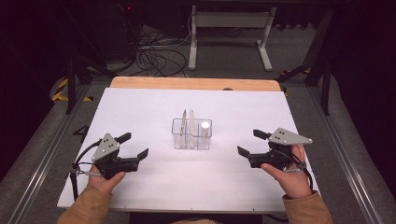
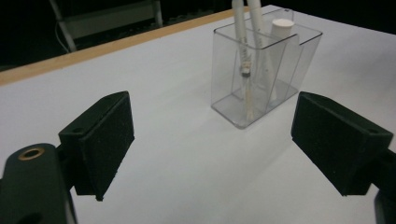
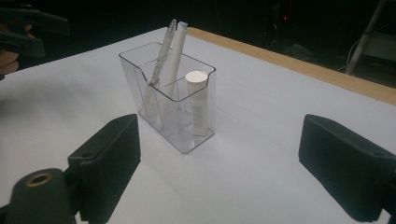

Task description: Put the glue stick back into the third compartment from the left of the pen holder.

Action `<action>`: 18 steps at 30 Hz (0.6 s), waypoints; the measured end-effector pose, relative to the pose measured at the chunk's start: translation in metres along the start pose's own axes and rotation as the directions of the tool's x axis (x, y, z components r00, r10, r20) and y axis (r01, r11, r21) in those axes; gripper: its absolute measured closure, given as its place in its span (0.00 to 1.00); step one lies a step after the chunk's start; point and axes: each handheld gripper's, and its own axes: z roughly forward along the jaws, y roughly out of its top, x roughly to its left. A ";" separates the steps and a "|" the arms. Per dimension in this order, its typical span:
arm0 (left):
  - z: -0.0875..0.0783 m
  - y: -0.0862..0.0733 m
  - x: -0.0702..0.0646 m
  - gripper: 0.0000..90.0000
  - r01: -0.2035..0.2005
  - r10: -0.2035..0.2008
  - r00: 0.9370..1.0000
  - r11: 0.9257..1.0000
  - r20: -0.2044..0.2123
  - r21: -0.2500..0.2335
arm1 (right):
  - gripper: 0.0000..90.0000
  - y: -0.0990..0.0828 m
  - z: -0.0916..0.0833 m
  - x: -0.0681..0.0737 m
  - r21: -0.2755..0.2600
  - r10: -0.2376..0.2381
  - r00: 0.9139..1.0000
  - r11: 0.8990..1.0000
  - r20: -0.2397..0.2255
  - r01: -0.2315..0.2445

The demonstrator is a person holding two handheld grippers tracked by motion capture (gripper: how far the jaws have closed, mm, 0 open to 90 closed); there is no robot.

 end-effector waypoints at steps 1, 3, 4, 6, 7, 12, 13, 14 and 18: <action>0.000 -0.002 0.000 0.15 0.007 -0.007 1.000 1.000 -0.004 -0.002 | 0.15 -0.001 0.000 -0.001 0.001 0.001 1.000 1.000 0.000 -0.001; 0.000 -0.003 0.001 0.15 0.016 -0.016 1.000 1.000 -0.007 0.002 | 0.15 -0.002 0.001 -0.001 0.005 0.004 1.000 1.000 0.002 -0.004; 0.000 -0.003 0.002 0.15 0.017 -0.017 1.000 1.000 -0.007 0.001 | 0.15 -0.002 0.001 -0.002 0.008 0.001 1.000 1.000 -0.001 -0.001; -0.001 -0.003 0.002 0.15 0.031 -0.031 1.000 1.000 0.000 -0.001 | 0.15 -0.003 0.003 -0.002 0.014 -0.001 1.000 1.000 -0.002 0.001; -0.001 -0.003 0.003 0.15 0.028 -0.028 1.000 1.000 0.004 0.003 | 0.15 -0.004 0.004 -0.001 0.017 -0.003 1.000 1.000 -0.002 0.003; 0.000 -0.001 -0.001 0.15 0.011 -0.011 1.000 1.000 0.000 0.016 | 0.14 -0.004 0.005 -0.001 0.024 -0.007 1.000 1.000 -0.008 0.008; 0.000 -0.001 -0.001 0.15 0.013 -0.013 1.000 1.000 0.004 0.021 | 0.14 -0.004 0.005 -0.001 0.024 -0.006 1.000 1.000 -0.008 0.007; 0.000 -0.001 -0.001 0.15 0.014 -0.014 1.000 1.000 0.001 0.025 | 0.14 -0.004 0.005 -0.001 0.024 -0.006 1.000 1.000 -0.008 0.006; -0.001 0.000 -0.001 0.16 0.026 -0.026 1.000 0.999 0.005 0.031 | 0.14 -0.004 0.006 -0.001 0.023 -0.007 1.000 1.000 -0.011 0.007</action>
